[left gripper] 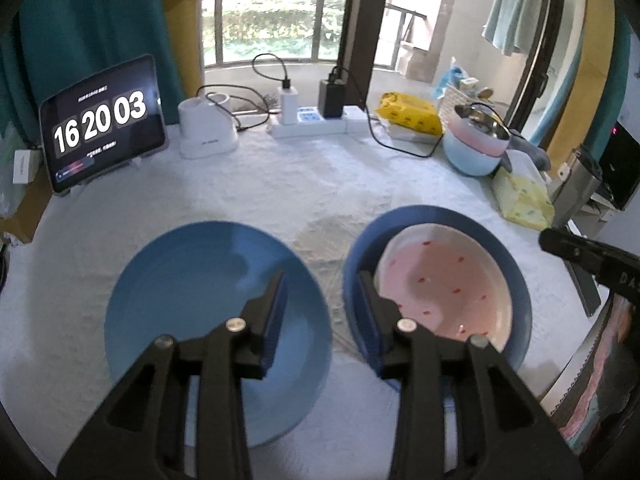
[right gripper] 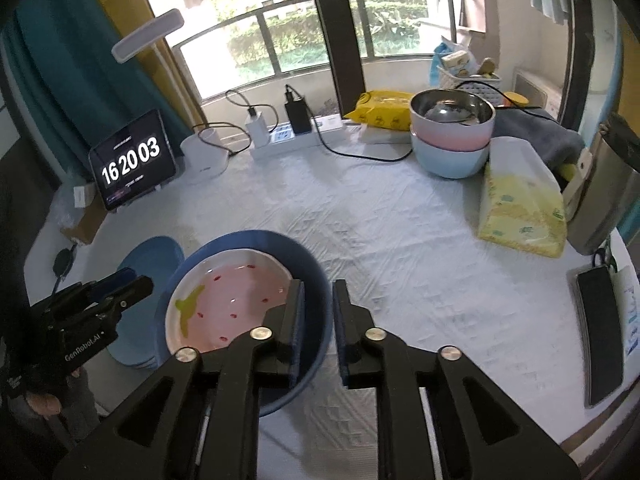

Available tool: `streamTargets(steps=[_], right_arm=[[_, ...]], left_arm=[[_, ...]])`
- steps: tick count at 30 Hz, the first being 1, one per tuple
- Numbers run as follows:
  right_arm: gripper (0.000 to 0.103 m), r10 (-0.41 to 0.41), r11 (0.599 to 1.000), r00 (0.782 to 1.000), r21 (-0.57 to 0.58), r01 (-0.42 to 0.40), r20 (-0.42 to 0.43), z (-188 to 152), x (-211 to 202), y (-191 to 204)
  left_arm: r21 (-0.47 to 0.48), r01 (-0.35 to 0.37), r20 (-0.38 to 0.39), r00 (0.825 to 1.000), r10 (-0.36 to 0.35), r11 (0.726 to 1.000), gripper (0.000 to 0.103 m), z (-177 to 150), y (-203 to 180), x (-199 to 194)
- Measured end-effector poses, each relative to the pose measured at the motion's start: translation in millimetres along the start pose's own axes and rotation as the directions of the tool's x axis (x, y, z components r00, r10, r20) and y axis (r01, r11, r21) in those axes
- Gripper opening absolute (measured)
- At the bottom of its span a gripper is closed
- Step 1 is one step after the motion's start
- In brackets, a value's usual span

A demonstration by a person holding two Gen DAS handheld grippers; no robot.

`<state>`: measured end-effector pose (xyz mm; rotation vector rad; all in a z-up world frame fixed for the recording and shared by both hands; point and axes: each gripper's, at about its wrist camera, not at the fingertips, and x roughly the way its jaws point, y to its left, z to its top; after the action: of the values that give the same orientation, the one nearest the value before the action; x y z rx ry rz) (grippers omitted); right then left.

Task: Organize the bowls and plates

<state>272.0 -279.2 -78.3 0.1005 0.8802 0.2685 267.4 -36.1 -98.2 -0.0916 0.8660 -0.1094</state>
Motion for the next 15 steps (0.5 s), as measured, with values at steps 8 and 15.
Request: streamTargets(steps=[8,15], right_arm=[[0.022,0.016,0.999,1.000,0.035,-0.015,-0.018,-5,9,-17],[0.040,0.060,0.997,0.998,0.054,-0.059,-0.022,-10,19,-24]], left_arm=[[0.002,0.018,-0.018,1.000,-0.018,1.000,0.044,-5,4,2],[0.038,0.014,-0.053,0.999,-0.012,0.999,0.045,-7,-1,14]])
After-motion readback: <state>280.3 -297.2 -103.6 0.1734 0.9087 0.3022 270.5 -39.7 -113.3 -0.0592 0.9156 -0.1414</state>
